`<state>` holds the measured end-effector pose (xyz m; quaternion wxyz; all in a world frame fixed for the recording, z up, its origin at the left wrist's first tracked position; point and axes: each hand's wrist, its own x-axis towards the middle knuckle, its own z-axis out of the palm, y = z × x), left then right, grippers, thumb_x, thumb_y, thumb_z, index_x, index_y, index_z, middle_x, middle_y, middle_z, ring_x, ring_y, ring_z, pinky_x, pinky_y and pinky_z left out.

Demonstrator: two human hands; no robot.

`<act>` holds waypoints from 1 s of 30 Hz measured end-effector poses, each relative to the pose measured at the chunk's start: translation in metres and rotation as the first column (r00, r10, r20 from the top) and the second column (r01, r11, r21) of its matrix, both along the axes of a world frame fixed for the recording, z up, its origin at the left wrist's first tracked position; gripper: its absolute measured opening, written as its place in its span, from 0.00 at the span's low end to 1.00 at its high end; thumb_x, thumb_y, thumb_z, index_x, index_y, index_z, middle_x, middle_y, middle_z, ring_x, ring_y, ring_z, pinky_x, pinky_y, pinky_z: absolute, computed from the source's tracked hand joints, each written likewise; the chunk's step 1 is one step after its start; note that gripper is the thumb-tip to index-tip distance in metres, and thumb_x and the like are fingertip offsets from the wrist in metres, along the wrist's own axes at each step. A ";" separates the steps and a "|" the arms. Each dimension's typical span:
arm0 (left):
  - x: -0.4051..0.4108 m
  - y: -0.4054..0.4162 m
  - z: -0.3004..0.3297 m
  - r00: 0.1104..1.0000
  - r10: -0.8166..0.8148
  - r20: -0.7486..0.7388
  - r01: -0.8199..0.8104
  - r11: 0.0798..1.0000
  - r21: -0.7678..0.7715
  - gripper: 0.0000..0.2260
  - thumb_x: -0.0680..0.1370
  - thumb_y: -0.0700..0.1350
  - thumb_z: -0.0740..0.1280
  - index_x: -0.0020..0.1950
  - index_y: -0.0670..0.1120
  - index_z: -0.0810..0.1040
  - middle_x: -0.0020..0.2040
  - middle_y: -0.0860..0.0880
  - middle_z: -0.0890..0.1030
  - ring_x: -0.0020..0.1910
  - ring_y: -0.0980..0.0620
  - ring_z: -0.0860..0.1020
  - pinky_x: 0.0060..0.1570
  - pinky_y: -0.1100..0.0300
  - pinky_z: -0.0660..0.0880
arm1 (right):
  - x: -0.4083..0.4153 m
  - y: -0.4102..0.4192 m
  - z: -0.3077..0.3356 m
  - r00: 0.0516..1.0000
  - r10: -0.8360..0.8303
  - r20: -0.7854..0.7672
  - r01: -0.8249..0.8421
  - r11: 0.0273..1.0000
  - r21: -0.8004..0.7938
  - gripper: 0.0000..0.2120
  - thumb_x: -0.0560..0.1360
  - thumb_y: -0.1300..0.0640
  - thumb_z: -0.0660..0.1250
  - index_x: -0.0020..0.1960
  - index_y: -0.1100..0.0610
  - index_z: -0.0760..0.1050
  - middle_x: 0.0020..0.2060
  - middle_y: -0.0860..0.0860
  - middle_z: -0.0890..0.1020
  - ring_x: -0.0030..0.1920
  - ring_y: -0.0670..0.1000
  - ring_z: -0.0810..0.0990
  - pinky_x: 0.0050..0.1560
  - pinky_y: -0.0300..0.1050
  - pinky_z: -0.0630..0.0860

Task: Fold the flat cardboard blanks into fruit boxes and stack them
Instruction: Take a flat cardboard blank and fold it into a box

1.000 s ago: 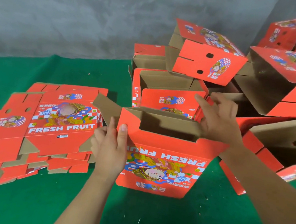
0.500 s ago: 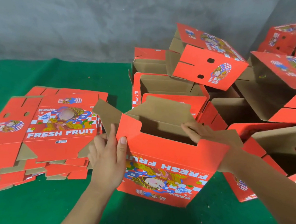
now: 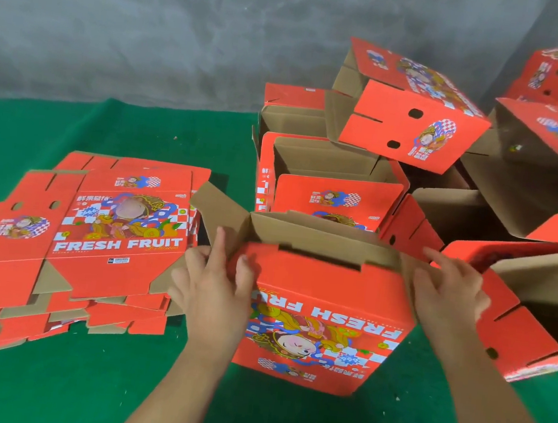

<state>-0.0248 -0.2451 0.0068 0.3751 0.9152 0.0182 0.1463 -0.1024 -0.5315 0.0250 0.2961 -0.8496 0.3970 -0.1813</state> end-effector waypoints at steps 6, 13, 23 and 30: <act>0.006 0.006 0.013 0.991 -0.128 0.043 0.131 0.989 -0.074 0.40 0.76 0.44 0.64 0.85 0.51 0.47 0.51 0.48 0.74 0.50 0.41 0.69 0.54 0.43 0.65 | -0.014 0.037 0.006 0.935 -0.134 0.328 0.032 0.954 0.298 0.46 0.74 0.59 0.72 0.80 0.37 0.47 0.76 0.49 0.56 0.68 0.55 0.66 0.67 0.57 0.73; 0.009 0.005 0.010 0.970 -0.216 0.114 0.226 0.970 -0.087 0.29 0.74 0.41 0.57 0.74 0.54 0.75 0.49 0.45 0.71 0.53 0.44 0.70 0.60 0.43 0.69 | -0.019 0.077 0.009 0.941 0.313 0.129 -0.200 0.822 -0.533 0.30 0.72 0.64 0.72 0.72 0.50 0.73 0.67 0.55 0.68 0.67 0.63 0.66 0.61 0.67 0.70; -0.005 0.010 -0.001 0.953 -0.218 0.210 0.259 0.946 -0.195 0.25 0.77 0.37 0.57 0.69 0.53 0.80 0.46 0.45 0.68 0.51 0.45 0.66 0.60 0.60 0.65 | -0.003 0.088 0.019 0.820 0.489 -0.299 -0.569 0.757 -0.322 0.42 0.76 0.54 0.58 0.83 0.40 0.40 0.84 0.48 0.49 0.80 0.49 0.56 0.78 0.60 0.47; -0.013 0.023 -0.010 0.924 -0.251 0.288 0.306 0.938 -0.163 0.20 0.78 0.38 0.61 0.68 0.50 0.81 0.45 0.43 0.69 0.51 0.47 0.67 0.57 0.71 0.61 | 0.004 0.096 0.022 0.824 0.429 -0.371 -0.509 0.848 -0.150 0.45 0.67 0.43 0.49 0.74 0.29 0.23 0.76 0.42 0.22 0.77 0.57 0.60 0.75 0.66 0.49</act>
